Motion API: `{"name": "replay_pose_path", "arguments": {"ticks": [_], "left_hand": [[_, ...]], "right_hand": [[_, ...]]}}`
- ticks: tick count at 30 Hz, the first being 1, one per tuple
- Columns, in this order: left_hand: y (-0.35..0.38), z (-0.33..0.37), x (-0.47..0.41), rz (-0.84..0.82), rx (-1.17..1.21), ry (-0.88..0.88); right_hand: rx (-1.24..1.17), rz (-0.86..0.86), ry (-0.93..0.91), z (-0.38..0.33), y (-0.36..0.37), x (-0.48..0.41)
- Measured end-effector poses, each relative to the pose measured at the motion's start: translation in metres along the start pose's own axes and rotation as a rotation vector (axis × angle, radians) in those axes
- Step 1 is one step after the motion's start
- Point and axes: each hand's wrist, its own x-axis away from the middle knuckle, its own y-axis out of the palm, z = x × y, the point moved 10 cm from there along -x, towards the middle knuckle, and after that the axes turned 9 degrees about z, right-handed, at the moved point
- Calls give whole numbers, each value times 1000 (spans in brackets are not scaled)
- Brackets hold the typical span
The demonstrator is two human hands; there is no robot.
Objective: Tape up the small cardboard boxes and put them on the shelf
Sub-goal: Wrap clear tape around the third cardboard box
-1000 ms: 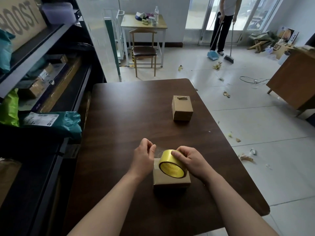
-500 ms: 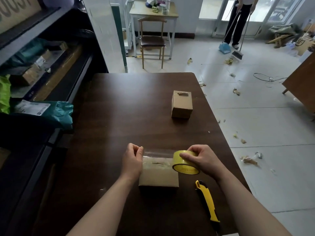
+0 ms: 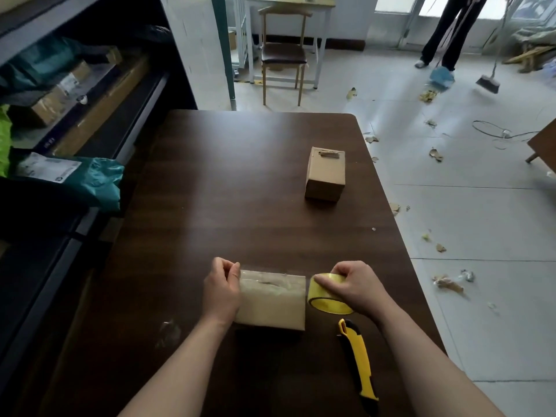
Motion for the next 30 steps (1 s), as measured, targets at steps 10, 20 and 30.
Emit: {"name": "replay_pose_path", "arguments": {"ticks": [10, 20, 30], "left_hand": [[8, -20, -7, -54, -34, -43], [14, -46, -10, -62, -47, -123], [22, -56, -10, -86, -70, -135]], "right_hand": [[-84, -122, 39, 17, 16, -11], [-12, -104, 57, 35, 28, -11], [68, -198, 95, 49, 44, -20]]}}
